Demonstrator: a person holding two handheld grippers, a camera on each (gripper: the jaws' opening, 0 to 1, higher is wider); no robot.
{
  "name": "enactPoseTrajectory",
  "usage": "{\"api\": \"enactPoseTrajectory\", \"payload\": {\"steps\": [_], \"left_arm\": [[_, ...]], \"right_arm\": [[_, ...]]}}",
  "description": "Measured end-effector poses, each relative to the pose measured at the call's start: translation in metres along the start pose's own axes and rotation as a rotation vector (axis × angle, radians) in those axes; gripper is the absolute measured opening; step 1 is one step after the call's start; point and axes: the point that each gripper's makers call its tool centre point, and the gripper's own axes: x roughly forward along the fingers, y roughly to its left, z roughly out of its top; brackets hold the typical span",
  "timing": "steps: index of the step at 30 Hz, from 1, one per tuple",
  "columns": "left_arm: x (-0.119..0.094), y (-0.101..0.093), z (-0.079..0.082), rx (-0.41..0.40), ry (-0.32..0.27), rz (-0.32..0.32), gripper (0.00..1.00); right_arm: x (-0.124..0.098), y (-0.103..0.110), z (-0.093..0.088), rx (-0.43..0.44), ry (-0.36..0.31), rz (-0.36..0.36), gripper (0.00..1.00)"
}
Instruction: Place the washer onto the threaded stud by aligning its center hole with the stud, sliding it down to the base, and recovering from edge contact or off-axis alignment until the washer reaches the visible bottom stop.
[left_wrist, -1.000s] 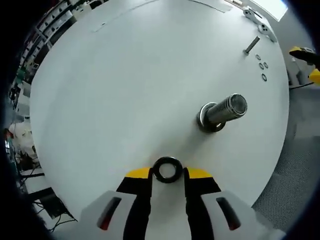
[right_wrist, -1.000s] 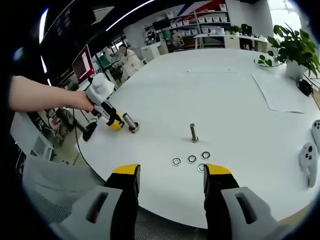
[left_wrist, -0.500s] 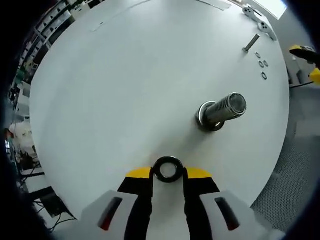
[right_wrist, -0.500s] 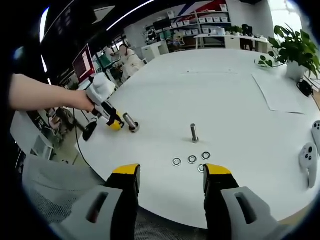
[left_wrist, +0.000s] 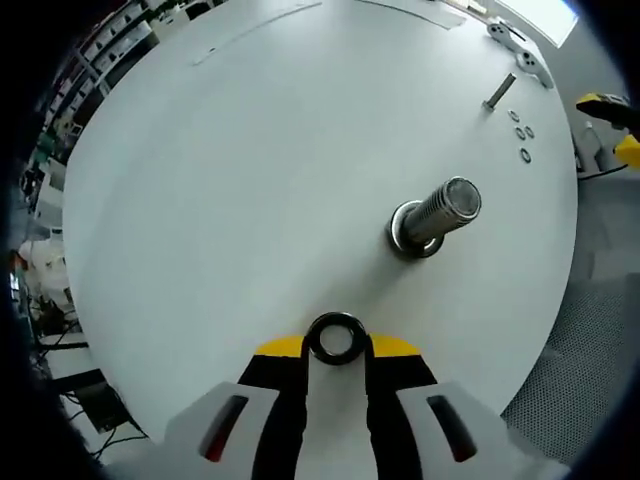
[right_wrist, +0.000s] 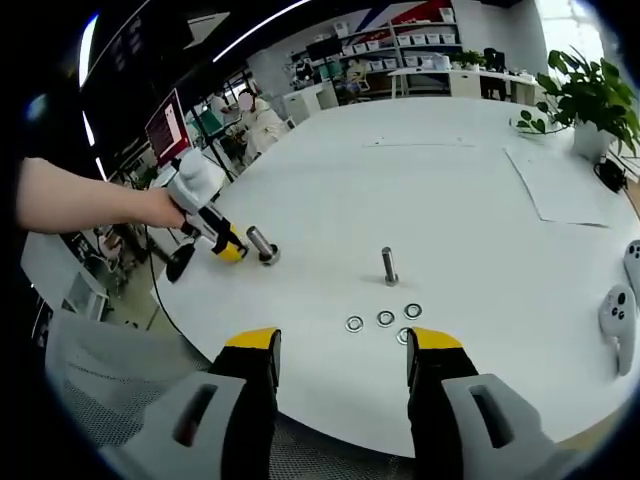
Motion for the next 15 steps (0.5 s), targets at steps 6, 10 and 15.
{"api": "enactPoseTrajectory", "payload": {"steps": [6, 10, 15], "left_arm": [[-0.008, -0.011, 0.005, 0.029, -0.032, -0.022, 0.19], [-0.021, -0.016, 0.018, 0.046, -0.081, -0.031, 0.19], [-0.041, -0.022, 0.033, 0.093, -0.128, -0.037, 0.19]], "right_arm": [[0.000, 0.000, 0.000, 0.000, -0.001, 0.001, 0.53], [0.000, 0.001, 0.000, -0.002, 0.000, 0.004, 0.53], [0.000, 0.002, 0.000, -0.003, 0.001, 0.006, 0.53]]}}
